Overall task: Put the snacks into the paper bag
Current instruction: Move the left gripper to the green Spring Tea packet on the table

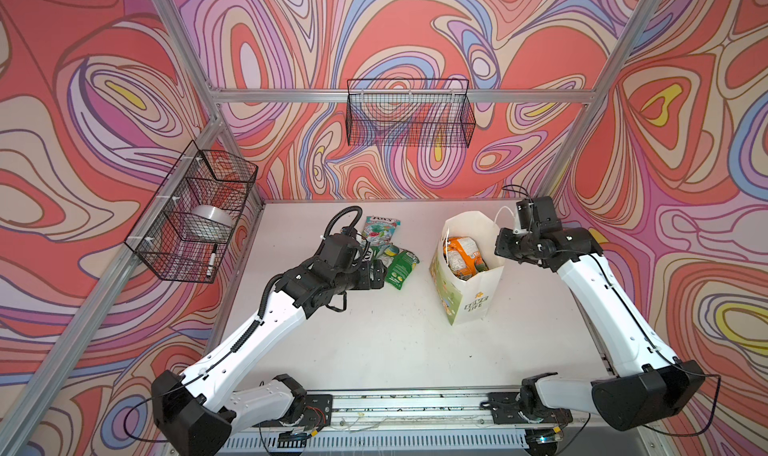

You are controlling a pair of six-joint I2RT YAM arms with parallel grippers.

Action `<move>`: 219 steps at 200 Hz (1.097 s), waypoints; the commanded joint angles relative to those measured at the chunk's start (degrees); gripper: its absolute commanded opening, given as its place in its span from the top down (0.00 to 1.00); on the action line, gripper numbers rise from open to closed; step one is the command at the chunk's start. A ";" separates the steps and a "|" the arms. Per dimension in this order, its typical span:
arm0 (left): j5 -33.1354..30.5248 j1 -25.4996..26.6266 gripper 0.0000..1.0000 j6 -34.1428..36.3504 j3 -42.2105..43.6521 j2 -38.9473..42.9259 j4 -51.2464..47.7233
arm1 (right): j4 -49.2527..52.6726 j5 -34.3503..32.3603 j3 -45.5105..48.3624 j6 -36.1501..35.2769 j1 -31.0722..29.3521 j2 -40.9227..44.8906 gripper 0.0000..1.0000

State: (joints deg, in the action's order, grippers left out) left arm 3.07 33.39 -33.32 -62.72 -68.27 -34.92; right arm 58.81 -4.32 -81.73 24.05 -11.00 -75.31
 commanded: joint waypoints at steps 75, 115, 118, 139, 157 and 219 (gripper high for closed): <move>-2.72 -12.95 0.00 2.55 -3.90 -22.94 1.24 | -1.73 6.75 2.87 0.76 -0.54 3.10 1.00; -6.67 -12.98 0.00 10.33 -15.67 -36.03 -2.70 | -1.41 7.35 2.93 0.29 -0.51 4.00 1.00; -7.18 -12.99 0.00 10.71 -16.40 -36.84 -3.00 | -1.41 7.32 2.97 0.24 -0.46 4.22 1.00; -12.23 -12.99 0.00 12.39 -21.08 -41.17 -5.27 | -1.50 7.18 3.68 0.12 -0.48 4.85 1.00; -14.23 -12.95 0.00 14.16 -25.16 -44.90 -7.14 | -1.65 7.32 3.95 0.03 -0.52 5.12 1.00; -8.51 -14.57 0.00 15.66 -35.80 -56.14 -11.93 | -2.11 7.12 4.70 -0.17 -0.46 5.87 1.00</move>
State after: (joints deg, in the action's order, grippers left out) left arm -7.20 19.97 -18.96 -95.72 -120.84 -41.32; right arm 57.04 1.63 -77.69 24.25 -11.03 -70.89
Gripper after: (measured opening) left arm 0.998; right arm 0.047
